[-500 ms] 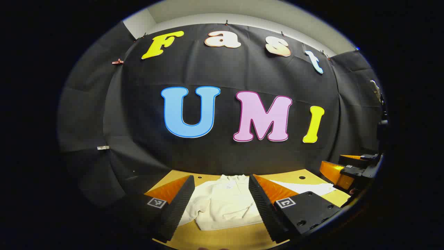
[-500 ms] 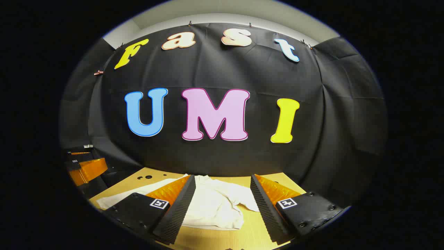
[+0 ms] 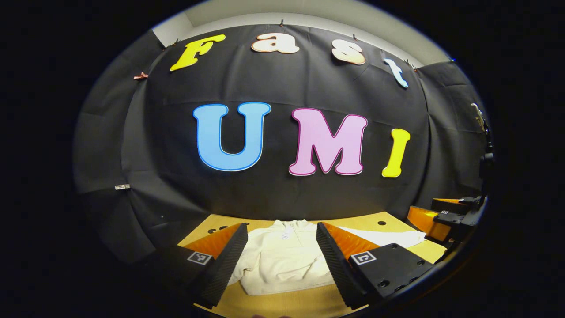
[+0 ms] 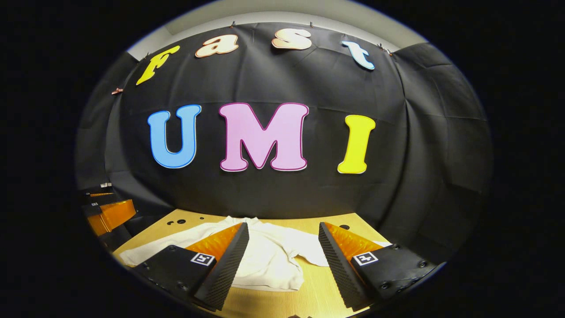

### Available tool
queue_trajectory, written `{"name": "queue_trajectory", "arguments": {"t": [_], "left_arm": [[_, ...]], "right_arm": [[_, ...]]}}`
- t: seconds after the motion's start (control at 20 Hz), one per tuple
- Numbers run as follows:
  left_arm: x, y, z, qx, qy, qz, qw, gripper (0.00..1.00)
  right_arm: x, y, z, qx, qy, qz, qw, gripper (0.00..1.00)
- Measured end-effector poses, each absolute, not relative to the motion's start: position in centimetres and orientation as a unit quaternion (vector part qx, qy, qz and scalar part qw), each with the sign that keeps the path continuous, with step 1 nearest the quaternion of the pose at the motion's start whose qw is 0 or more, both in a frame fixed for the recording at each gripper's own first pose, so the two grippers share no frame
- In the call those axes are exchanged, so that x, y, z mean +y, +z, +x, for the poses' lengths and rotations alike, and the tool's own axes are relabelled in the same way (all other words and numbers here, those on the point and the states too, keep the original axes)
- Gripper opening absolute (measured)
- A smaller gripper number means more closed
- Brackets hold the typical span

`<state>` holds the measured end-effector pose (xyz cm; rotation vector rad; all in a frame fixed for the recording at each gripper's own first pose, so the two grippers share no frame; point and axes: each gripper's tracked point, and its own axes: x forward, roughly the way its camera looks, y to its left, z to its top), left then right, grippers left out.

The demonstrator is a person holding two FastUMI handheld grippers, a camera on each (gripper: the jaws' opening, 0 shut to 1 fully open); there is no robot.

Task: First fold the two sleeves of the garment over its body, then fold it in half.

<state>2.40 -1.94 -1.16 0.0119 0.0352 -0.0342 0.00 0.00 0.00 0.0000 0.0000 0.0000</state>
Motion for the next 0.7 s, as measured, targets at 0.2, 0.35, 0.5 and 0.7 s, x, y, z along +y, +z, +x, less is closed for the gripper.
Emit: {"name": "queue_trajectory", "arguments": {"t": [0.2, 0.35, 0.5, 0.7], "left_arm": [[-2.0, -1.7, 3.0, 0.027, -0.017, 0.01, 0.999, 0.98], [-1.9, -2.1, 3.4, 0.033, -0.013, 0.008, 0.999, 0.98], [-1.8, -2.3, 3.8, 0.038, -0.008, 0.01, 0.999, 0.98], [-1.8, -2.9, 4.1, 0.047, -0.001, 0.018, 0.999, 0.98]], "right_arm": [[-0.3, 0.1, 0.1, 0.001, -0.001, -0.01, 1.0, 0.98], [0.0, -0.3, 0.5, 0.001, 0.006, -0.008, 1.0, 0.97], [0.2, -1.0, 1.4, 0.016, 0.016, -0.014, 1.0, 0.98], [-0.4, -2.1, 3.0, 0.021, 0.022, -0.003, 1.0, 0.97]]}}
